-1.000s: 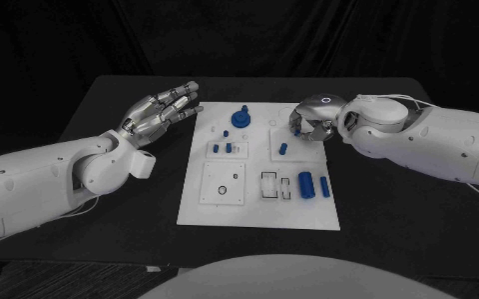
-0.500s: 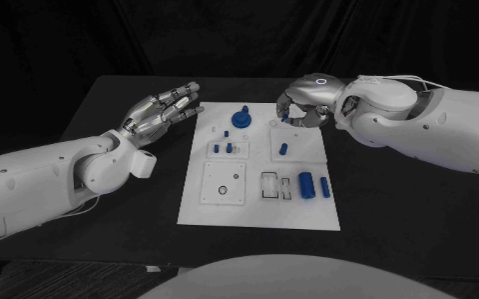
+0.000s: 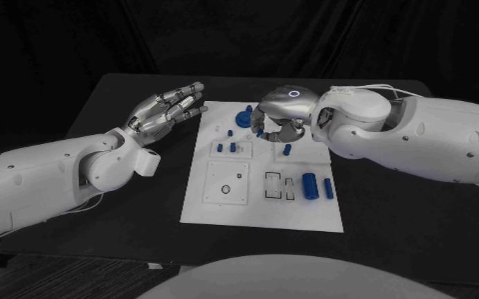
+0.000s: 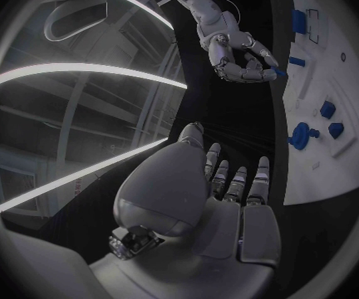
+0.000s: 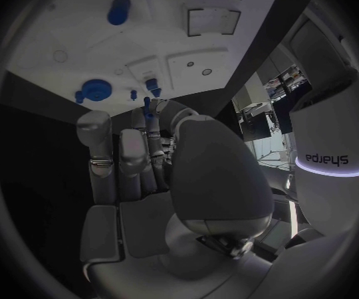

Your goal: Assemble the parts on the task board

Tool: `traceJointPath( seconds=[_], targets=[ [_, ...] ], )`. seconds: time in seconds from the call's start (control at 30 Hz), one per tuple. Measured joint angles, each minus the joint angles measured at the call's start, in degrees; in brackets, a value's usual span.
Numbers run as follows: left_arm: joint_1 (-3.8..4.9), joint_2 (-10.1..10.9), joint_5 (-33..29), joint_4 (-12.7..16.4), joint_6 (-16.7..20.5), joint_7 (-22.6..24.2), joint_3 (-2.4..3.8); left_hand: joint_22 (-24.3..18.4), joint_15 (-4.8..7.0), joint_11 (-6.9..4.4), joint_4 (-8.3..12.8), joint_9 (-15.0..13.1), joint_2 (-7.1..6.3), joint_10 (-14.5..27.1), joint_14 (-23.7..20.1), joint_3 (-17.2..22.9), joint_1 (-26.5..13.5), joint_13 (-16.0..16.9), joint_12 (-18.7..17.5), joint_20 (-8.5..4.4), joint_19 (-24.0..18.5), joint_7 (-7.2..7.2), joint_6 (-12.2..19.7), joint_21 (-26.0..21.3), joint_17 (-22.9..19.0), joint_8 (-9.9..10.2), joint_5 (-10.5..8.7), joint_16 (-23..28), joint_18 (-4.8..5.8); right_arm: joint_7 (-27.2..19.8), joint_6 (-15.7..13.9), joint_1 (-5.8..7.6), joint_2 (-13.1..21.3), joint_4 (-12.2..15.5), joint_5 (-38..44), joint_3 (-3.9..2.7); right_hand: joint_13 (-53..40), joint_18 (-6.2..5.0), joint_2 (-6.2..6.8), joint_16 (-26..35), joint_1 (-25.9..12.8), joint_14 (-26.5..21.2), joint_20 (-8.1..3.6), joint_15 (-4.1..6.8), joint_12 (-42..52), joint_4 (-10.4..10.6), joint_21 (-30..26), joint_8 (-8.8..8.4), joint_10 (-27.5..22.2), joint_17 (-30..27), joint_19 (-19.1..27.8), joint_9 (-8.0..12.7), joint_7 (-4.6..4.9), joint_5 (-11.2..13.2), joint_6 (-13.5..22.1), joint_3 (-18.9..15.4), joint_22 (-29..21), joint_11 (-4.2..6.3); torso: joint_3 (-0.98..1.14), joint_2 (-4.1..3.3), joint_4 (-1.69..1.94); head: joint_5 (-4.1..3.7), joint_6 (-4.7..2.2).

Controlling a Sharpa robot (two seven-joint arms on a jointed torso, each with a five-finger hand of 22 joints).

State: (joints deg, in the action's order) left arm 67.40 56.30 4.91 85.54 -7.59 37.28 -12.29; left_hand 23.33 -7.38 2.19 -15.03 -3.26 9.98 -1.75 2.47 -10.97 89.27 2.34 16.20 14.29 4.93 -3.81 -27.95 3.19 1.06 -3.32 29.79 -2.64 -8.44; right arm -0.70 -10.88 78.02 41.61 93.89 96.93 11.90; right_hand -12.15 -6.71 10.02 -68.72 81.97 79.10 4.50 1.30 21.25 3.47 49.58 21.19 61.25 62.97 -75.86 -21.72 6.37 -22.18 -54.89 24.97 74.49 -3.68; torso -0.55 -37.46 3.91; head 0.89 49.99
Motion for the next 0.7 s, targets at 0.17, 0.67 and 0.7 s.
traceJointPath(
  seconds=[0.17,0.67,0.7],
  targets=[
    [-0.01,0.27,0.00,0.36,0.85,0.47,0.00,-1.31,1.57,-1.45,-1.09,0.01,0.18,-0.34,-1.56,-1.11,-0.28,0.00,-0.02,-3.79,0.26,1.04,1.56,0.00,-0.04,0.01,-1.24,1.17,0.02,0.57,1.12,-1.33,-2.19,0.22,-0.35,0.02,0.00,0.00,0.00,0.00,0.00,0.01,0.00,0.00,0.00,0.00,0.00,0.00,0.10,0.01,0.00,0.00,0.00,0.00,0.00,0.00,0.00,-0.10,0.01,-0.05,0.00,1.05,0.00],
    [-0.43,0.69,0.07,0.47,4.63,1.30,0.00,-22.63,6.05,-4.47,-1.18,1.81,1.20,1.38,-2.95,-4.51,-15.46,-0.78,-9.65,-8.55,-4.51,10.97,22.63,-2.24,-0.46,1.78,-22.08,1.66,0.03,1.71,3.10,-4.41,-5.42,-0.10,-0.74,0.04,0.00,0.00,0.00,0.00,0.00,0.02,0.00,0.00,-0.67,0.00,0.00,-0.01,0.38,0.01,0.00,0.01,0.01,0.00,0.01,0.00,0.00,0.00,0.01,-0.03,-0.01,3.26,0.00],
    [-0.51,0.71,0.09,0.47,5.05,1.31,0.00,-22.64,6.06,-4.72,-1.18,1.88,1.20,1.64,-2.95,-4.51,-15.46,-0.78,-9.66,-8.55,-4.51,11.00,22.66,-2.24,-0.47,1.78,-22.08,1.66,0.03,1.80,3.19,-4.48,-5.45,-0.01,-0.75,0.04,0.00,0.00,0.00,0.00,0.00,0.02,0.00,0.00,-0.67,0.00,0.00,-0.01,0.39,0.01,0.00,0.01,0.01,0.00,0.01,0.00,0.00,-0.01,0.00,-0.03,-0.01,3.35,0.00]
  ],
)
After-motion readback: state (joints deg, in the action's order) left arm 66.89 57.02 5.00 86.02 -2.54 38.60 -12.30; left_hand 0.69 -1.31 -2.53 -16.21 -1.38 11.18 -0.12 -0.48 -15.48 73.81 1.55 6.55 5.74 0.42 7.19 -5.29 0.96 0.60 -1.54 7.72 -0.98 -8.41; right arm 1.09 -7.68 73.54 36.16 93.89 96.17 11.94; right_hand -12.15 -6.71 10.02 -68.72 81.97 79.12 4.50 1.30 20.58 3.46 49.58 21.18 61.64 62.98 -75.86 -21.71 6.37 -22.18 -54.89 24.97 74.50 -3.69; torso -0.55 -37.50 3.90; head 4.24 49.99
